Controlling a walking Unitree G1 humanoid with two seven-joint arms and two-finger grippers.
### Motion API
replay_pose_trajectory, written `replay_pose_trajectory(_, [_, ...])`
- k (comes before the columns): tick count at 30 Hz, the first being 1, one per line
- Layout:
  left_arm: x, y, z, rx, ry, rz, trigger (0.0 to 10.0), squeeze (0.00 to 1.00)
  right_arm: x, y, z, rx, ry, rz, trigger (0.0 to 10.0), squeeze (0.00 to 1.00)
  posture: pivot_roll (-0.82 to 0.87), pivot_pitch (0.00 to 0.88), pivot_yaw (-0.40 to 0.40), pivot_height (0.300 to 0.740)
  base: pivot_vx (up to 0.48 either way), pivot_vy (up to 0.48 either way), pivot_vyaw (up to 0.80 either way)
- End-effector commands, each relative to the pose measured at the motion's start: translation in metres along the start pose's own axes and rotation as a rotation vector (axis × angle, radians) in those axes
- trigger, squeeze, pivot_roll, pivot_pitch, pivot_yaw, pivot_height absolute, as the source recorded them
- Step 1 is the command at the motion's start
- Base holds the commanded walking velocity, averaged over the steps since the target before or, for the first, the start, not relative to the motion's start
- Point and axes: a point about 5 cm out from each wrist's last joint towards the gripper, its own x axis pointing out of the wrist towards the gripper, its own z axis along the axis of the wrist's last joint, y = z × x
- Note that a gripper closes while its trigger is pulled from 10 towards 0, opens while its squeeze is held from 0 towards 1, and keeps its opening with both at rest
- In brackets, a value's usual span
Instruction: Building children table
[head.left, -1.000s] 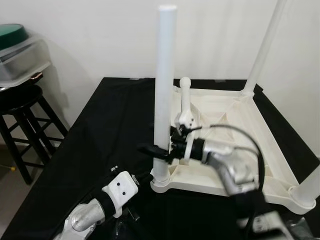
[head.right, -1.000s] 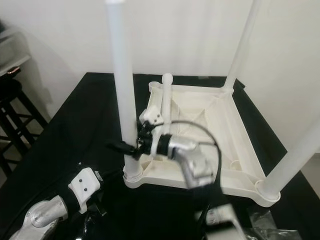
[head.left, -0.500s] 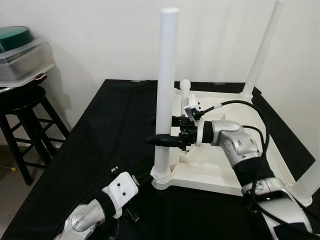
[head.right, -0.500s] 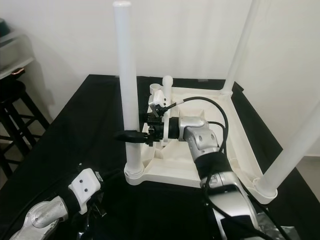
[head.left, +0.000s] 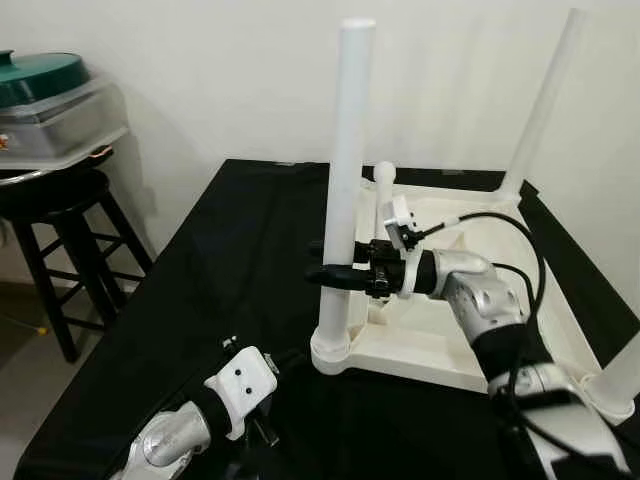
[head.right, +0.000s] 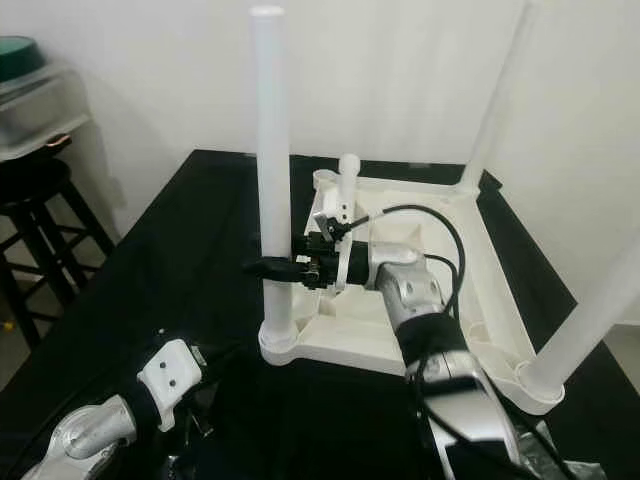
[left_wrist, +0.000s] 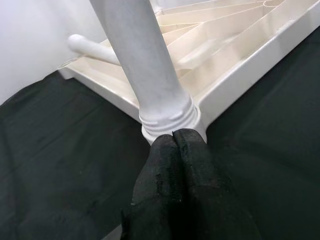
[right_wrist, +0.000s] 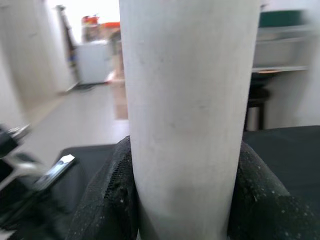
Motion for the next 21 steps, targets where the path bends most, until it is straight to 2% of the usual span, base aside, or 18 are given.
replay_pose_trajectory(1, [-0.002, -0.001, -0.001, 0.003, 0.005, 0.0, 10.0, 0.0, -0.009, 0.0, -0.021, 0.034, 0.066, -0.17, 0.0, 0.0, -0.04, 0.0, -0.016, 0.74, 0.0, 0.0, 0.0])
replay_pose_trajectory(2, [-0.002, 0.0, -0.001, 0.003, 0.005, 0.0, 10.0, 0.0, -0.01, 0.005, -0.029, 0.031, 0.089, -0.235, 0.0, 0.0, -0.04, 0.0, -0.016, 0.74, 0.0, 0.0, 0.0])
replay_pose_trajectory(3, [-0.003, 0.001, -0.001, 0.004, 0.007, -0.001, 10.0, 0.0, -0.01, 0.008, -0.05, 0.088, 0.145, -0.526, 0.0, 0.0, -0.04, 0.008, -0.023, 0.74, 0.0, 0.0, 0.0])
replay_pose_trajectory(4, [-0.003, 0.001, -0.001, 0.004, 0.007, -0.001, 10.0, 0.0, -0.01, 0.008, -0.05, 0.088, 0.145, -0.526, 0.0, 0.0, -0.04, 0.008, -0.023, 0.74, 0.0, 0.0, 0.0])
replay_pose_trajectory(5, [-0.004, 0.002, -0.001, 0.003, 0.008, 0.0, 10.0, 0.0, -0.003, 0.042, -0.084, 0.194, 0.208, -0.658, 0.0, 0.0, -0.05, 0.008, -0.023, 0.74, 0.0, 0.0, 0.0])
replay_pose_trajectory(6, [-0.004, 0.002, -0.001, 0.003, 0.008, 0.0, 10.0, 0.0, -0.003, 0.042, -0.084, 0.194, 0.208, -0.658, 0.0, 0.0, -0.05, 0.008, -0.023, 0.74, 0.0, 0.0, 0.0])
replay_pose_trajectory(7, [-0.004, 0.003, -0.001, 0.001, 0.008, 0.001, 10.0, 0.0, 0.0, 0.066, -0.101, 0.27, 0.243, -0.738, 0.0, 0.0, -0.04, 0.011, -0.021, 0.74, 0.0, 0.0, 0.0])
replay_pose_trajectory(8, [-0.004, 0.005, -0.003, 0.003, 0.012, 0.002, 10.0, 0.0, 0.007, 0.071, -0.091, 0.204, 0.209, -0.733, 0.0, 0.0, -0.08, 0.003, 0.01, 0.74, 0.0, 0.0, 0.0])
replay_pose_trajectory(12, [-0.003, 0.006, -0.003, -0.001, 0.011, 0.008, 10.0, 0.0, 0.008, 0.068, -0.094, 0.214, 0.223, -0.721, 0.0, 0.0, -0.06, 0.0, -0.012, 0.74, 0.0, 0.0, 0.0])
replay_pose_trajectory(14, [-0.001, 0.009, -0.004, 0.012, 0.015, 0.001, 10.0, 0.0, 0.013, 0.059, -0.087, 0.155, 0.217, -0.682, 0.0, 0.0, -0.06, 0.0, -0.007, 0.74, 0.0, 0.0, 0.0])
replay_pose_trajectory(16, [-0.001, 0.009, -0.005, 0.015, 0.017, 0.0, 10.0, 0.0, 0.016, 0.06, -0.087, 0.143, 0.221, -0.668, 0.0, 0.0, -0.06, 0.0, -0.007, 0.74, 0.0, 0.0, 0.0])
replay_pose_trajectory(17, [0.0, 0.01, -0.005, 0.015, 0.017, 0.012, 10.0, 0.0, 0.014, 0.061, -0.085, 0.145, 0.231, -0.709, 10.0, 0.0, -0.05, 0.0, -0.009, 0.74, 0.0, 0.0, 0.0])
replay_pose_trajectory(18, [0.0, 0.01, -0.005, 0.015, 0.017, 0.012, 10.0, 0.0, 0.014, 0.061, -0.085, 0.145, 0.231, -0.709, 10.0, 0.0, -0.05, 0.0, -0.009, 0.74, 0.0, 0.0, 0.0])
replay_pose_trajectory(20, [0.0, 0.01, -0.005, 0.012, 0.017, 0.024, 10.0, 0.0, 0.012, 0.066, -0.08, 0.221, 0.21, -0.75, 10.0, 0.0, -0.05, 0.0, -0.005, 0.74, 0.0, 0.0, 0.0])
replay_pose_trajectory(21, [0.0, 0.01, -0.005, 0.012, 0.017, 0.024, 10.0, 0.0, 0.012, 0.066, -0.08, 0.221, 0.21, -0.75, 10.0, 0.0, -0.05, 0.0, -0.005, 0.74, 0.0, 0.0, 0.0])
